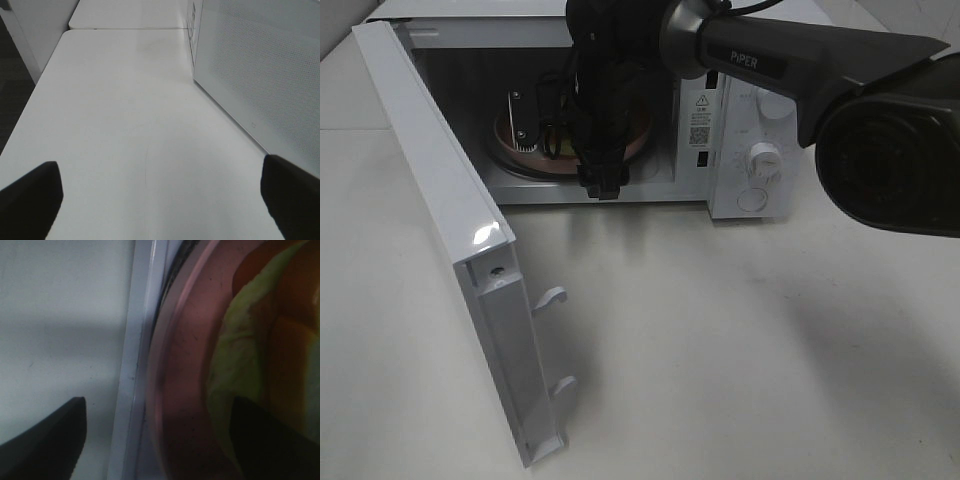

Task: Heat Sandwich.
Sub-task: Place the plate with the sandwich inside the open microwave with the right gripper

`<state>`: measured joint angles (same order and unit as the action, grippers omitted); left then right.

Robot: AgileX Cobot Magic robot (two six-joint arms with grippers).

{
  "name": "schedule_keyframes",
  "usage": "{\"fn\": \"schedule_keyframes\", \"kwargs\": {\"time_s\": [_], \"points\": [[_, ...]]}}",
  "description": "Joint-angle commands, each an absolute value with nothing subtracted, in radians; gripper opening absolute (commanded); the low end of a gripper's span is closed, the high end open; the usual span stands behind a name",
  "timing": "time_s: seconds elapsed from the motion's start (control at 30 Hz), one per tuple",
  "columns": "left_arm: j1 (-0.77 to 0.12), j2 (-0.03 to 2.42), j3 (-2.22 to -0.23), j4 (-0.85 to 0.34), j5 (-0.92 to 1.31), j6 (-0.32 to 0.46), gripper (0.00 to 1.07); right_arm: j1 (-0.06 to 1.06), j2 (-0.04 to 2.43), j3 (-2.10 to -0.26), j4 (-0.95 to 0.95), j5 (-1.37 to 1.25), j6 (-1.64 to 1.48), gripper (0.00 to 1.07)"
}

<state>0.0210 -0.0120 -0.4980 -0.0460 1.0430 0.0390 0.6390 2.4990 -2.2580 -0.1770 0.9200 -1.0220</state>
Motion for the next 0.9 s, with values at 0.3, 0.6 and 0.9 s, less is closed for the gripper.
{"fn": "schedule_keyframes", "kwargs": {"time_s": [0.3,0.6,0.9], "points": [[0.015,-0.033,-0.495,-0.046,1.036,0.034,1.03,0.639,2.404,-2.147,-0.175,0.906,-1.009,0.76],[0.015,-0.033,-0.495,-0.046,1.036,0.035,1.03,0.64,2.31,-2.012,-0.181,0.888,-1.006,0.76],[0.015,-0.033,-0.495,-0.046,1.036,0.035,1.03,0.642,2.208,-1.866,-0.182,0.843,-0.984,0.76]]}}
